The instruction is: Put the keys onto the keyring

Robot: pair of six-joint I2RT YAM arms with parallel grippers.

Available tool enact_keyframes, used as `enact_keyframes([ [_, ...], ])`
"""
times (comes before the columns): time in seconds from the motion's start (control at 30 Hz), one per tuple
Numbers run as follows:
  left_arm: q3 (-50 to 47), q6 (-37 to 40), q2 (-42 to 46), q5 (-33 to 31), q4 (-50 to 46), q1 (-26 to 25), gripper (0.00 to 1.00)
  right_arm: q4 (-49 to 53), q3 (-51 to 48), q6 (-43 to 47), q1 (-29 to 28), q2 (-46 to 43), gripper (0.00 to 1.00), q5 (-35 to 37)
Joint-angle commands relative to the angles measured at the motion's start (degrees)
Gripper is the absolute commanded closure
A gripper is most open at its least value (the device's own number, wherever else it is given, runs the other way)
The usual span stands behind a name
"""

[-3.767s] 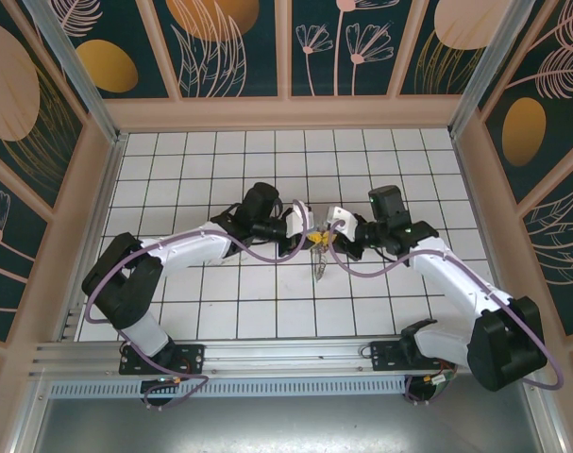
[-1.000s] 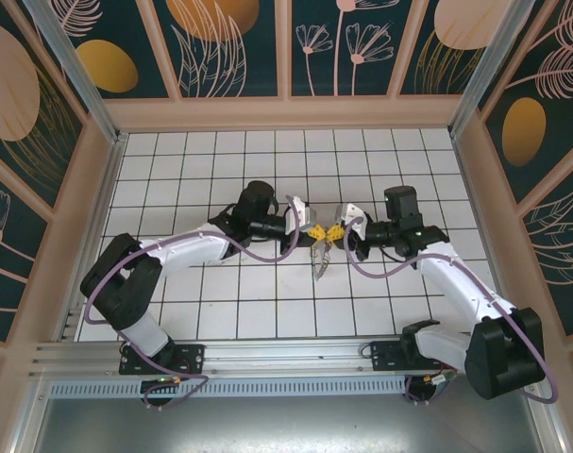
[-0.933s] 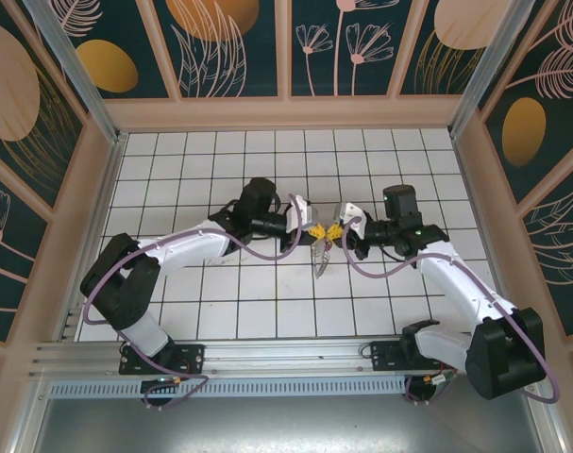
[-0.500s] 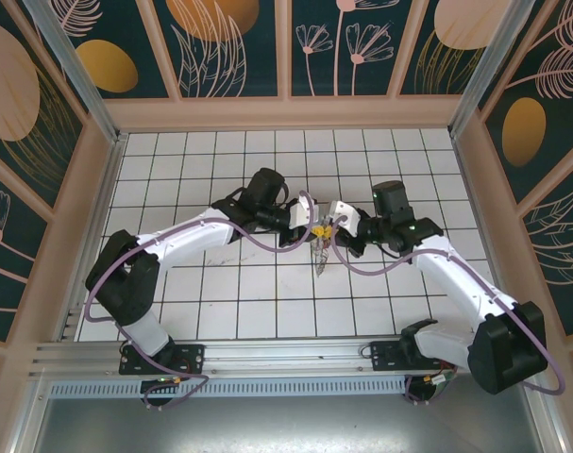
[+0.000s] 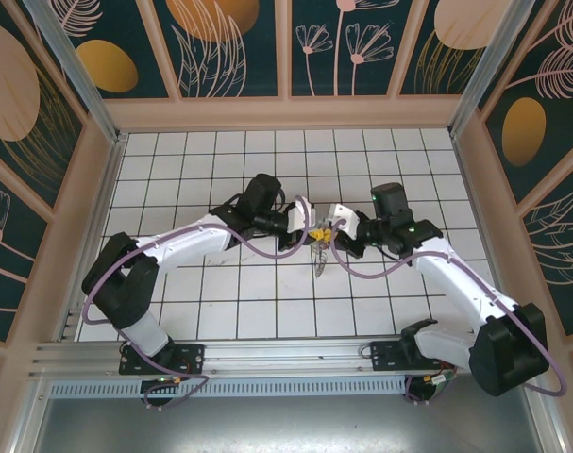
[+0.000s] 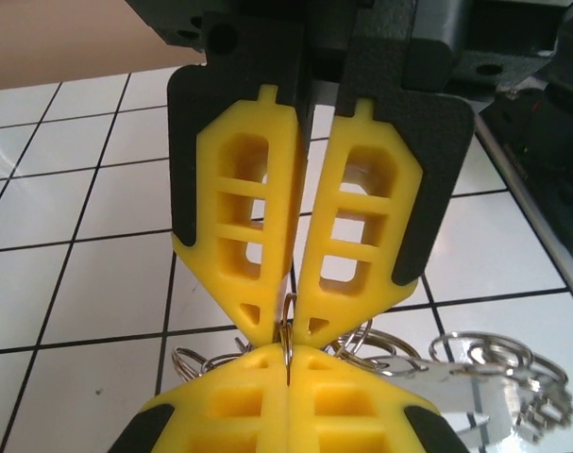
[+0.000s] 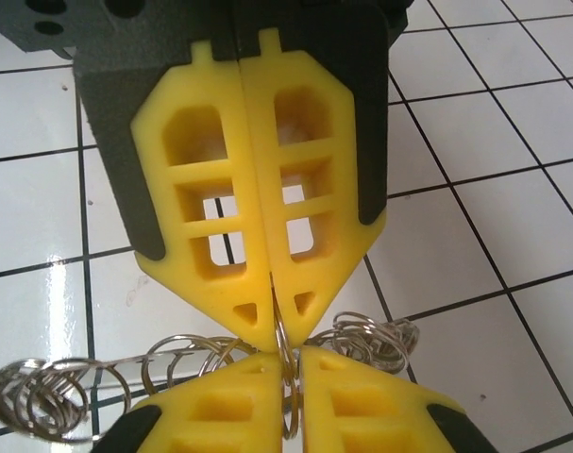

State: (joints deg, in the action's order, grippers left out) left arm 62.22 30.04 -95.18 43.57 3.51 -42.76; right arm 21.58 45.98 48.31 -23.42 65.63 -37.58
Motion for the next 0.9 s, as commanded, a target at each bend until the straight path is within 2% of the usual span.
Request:
enact_keyframes([
  [0.0,-0.64,-3.76,2.54,5.62,7.28,-0.91,1.0,-4.78,-1.34,0.52,1.49,-1.33,0.84,-3.33],
  [0.43,-4.86,-9.82,3.68,9.25,17.86,-0.5,1.0,-8.16,-4.2,0.56,7.32,-3.21,0.84,-11.58],
  [0.53,-6.13,-13.74,3.64,10.67,23.52,-0.29,1.0,-8.45,-4.45,0.46,7.85,-3.13,0.87,-12.94],
  [0.57,-6.19,-14.84,3.53,10.98,25.38,-0.18,1.0,-8.86,-4.73,0.46,7.96,-3.11,0.92,-13.04],
  [0.7,-9.71,-18.72,2.68,11.7,32.22,0.0,1.0,-12.39,-6.63,-1.62,8.04,-3.69,1.0,-13.33],
  [0.87,-9.59,-16.01,1.45,10.58,28.03,0.04,1.0,-12.4,-6.12,-2.61,7.87,-3.51,1.0,-12.64],
])
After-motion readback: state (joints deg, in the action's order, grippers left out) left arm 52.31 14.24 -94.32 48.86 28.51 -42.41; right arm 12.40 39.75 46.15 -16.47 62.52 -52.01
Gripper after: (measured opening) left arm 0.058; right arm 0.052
